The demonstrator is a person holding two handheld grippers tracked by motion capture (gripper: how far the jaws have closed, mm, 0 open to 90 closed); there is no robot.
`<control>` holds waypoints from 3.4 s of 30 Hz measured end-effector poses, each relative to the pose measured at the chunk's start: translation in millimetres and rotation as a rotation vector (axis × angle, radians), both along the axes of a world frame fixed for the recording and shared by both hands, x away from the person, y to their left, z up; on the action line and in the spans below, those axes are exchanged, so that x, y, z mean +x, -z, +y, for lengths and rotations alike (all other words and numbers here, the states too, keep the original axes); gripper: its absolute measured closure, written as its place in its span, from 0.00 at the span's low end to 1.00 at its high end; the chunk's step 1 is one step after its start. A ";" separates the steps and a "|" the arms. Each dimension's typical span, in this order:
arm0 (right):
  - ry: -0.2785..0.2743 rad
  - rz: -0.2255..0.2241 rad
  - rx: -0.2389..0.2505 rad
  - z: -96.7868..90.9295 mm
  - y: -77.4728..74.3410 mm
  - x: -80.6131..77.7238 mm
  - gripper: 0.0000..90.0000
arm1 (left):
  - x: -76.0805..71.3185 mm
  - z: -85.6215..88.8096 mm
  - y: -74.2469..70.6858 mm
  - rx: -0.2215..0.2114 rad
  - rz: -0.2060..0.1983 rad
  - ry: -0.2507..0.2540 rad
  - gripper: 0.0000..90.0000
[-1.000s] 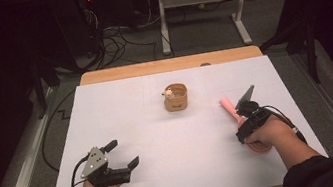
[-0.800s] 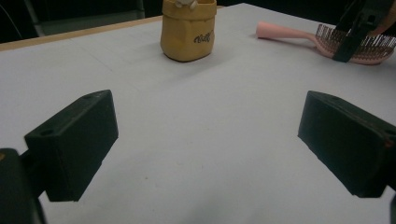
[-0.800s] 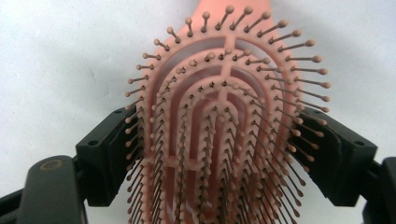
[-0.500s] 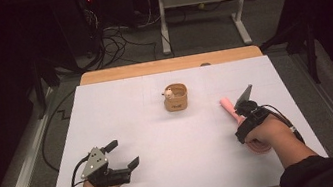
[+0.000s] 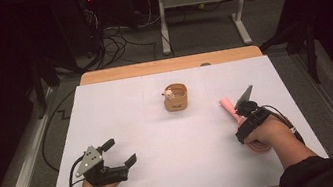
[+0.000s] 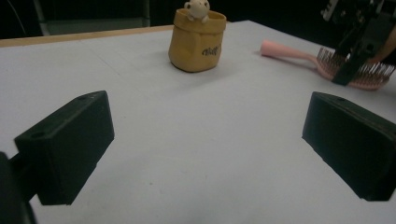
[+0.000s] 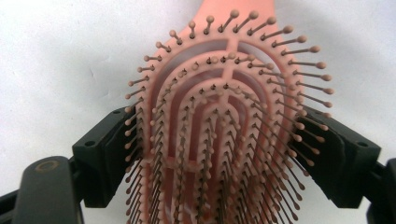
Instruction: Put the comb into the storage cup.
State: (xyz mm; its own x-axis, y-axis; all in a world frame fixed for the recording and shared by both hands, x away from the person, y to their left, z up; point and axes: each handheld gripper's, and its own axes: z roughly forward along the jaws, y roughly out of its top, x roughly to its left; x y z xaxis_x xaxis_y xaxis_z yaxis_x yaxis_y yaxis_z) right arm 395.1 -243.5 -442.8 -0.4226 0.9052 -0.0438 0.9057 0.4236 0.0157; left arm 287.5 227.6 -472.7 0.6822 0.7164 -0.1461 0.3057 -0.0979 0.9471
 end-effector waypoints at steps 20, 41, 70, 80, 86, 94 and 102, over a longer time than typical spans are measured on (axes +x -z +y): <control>-0.017 -0.019 0.027 -2.0 -2.8 -1.1 0.23 | -0.8 -0.3 0.5 0.026 -0.018 -0.002 0.01; -0.057 -0.047 0.090 -9.8 -26.3 -10.0 0.23 | -0.9 -2.7 0.1 0.042 -0.017 0.011 0.01; -0.230 -0.073 0.105 19.7 -58.0 -32.0 0.23 | -2.8 -7.1 1.2 0.085 -0.038 0.008 0.01; -0.291 -0.063 0.110 42.2 -54.6 -28.8 0.23 | 0.5 -8.7 -8.2 0.051 -0.055 0.001 0.01; -0.324 -0.052 0.118 55.3 -49.9 -27.3 0.23 | 6.1 -15.2 -23.0 0.082 -0.068 -0.011 0.02; -0.357 -0.055 0.126 63.3 -51.2 -25.0 0.23 | 21.9 -45.6 -46.7 0.075 -0.121 0.009 0.04; -0.365 -0.052 0.127 68.8 -51.1 -23.3 0.23 | 31.7 -68.0 -31.6 0.103 -0.078 0.042 0.01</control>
